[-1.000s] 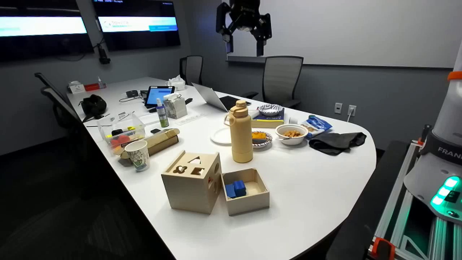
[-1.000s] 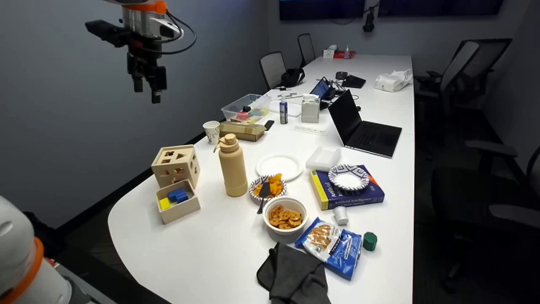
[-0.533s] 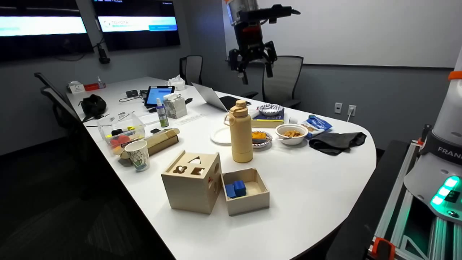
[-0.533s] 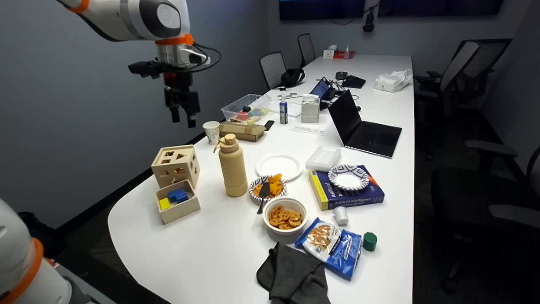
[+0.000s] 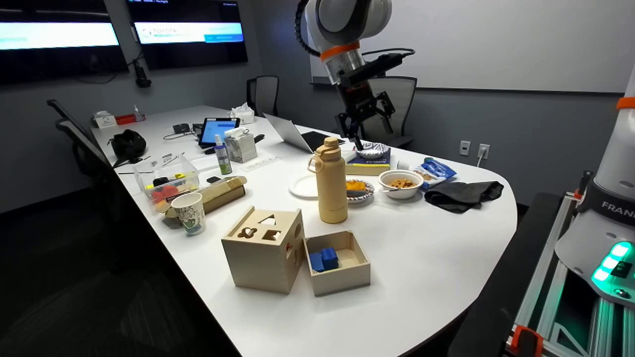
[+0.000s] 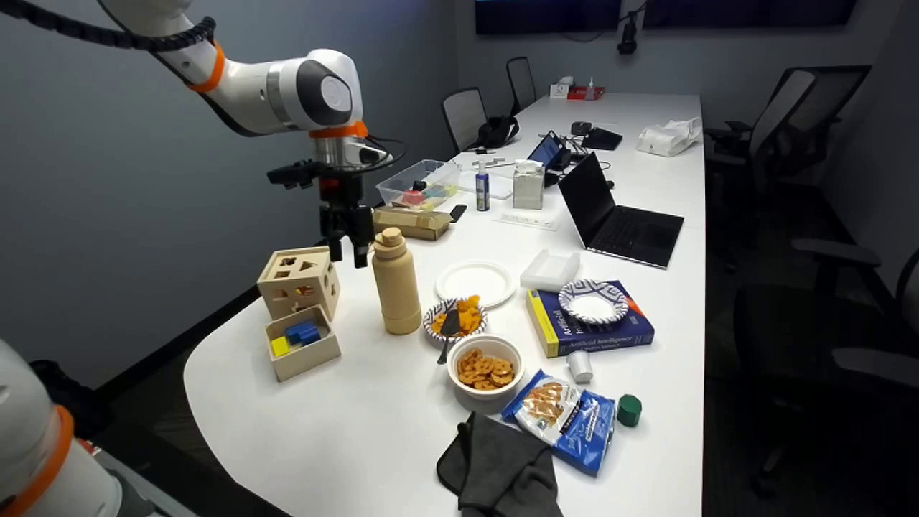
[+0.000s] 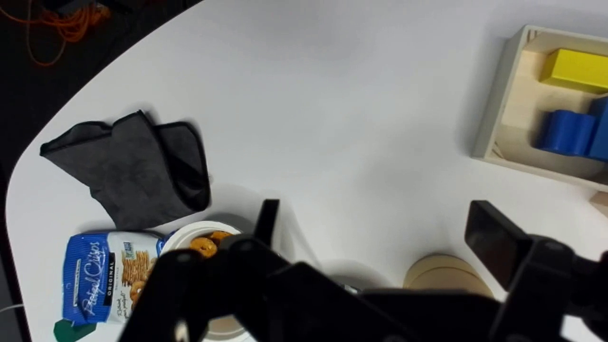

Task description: Use the spatula to stir the contents in the bowl

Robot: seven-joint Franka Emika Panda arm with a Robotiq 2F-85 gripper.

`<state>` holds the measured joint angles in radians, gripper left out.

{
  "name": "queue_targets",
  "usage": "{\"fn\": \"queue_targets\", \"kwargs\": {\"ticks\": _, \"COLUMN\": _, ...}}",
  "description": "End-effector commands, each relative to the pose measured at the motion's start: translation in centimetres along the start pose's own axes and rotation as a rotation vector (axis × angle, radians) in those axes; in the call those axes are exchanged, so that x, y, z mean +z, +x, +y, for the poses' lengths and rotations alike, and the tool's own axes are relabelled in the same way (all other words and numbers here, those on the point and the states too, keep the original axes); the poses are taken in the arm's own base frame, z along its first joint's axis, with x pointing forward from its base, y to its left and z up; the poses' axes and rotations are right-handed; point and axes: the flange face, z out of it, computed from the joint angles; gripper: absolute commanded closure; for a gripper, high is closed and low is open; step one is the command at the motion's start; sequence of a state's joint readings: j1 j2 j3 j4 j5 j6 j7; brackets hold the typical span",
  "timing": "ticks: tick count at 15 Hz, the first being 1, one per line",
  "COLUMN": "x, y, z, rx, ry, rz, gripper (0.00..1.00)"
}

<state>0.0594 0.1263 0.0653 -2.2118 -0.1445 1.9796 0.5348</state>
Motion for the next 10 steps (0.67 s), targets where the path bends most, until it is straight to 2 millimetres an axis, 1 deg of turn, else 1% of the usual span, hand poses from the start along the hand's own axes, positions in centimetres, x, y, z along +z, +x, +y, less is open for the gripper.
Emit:
{"fn": "queue_targets", "kwargs": {"ticks": 1, "x": 2.3, "y": 0.1, "z": 1.6, "rx": -0.075, "ry": -0.017, "rz": -0.029, "gripper": 0.0}}
{"fn": "queue_targets", "kwargs": {"ticks": 3, "x": 3.9, "y": -0.1, "z": 2.6, "rx": -0.123, "ry": -0.046, "rz": -0.069, "gripper": 0.0}}
{"fn": "queue_targets", "kwargs": {"ticks": 5, "x": 4.9, "y": 0.2, "z": 3.5, "rx": -0.154, "ry": -0.03, "rz": -0.055, "gripper": 0.0}}
{"fn": "queue_targets", "kwargs": {"ticks": 6, "x": 4.2, "y": 0.3, "z": 2.5, "rx": -0.109, "ry": -0.032, "rz": -0.077, "gripper": 0.0}}
{"fn": "queue_targets", "kwargs": {"ticks": 8, "x": 4.8, "y": 0.4, "z": 3.2, "rx": -0.128, "ry": -0.026, "rz": -0.077, "gripper": 0.0}}
{"fn": "queue_targets", "kwargs": {"ticks": 10, "x": 4.9, "y": 0.5, "z": 3.3, "rx": -0.134, "ry": -0.024, "rz": -0.076, "gripper": 0.0}}
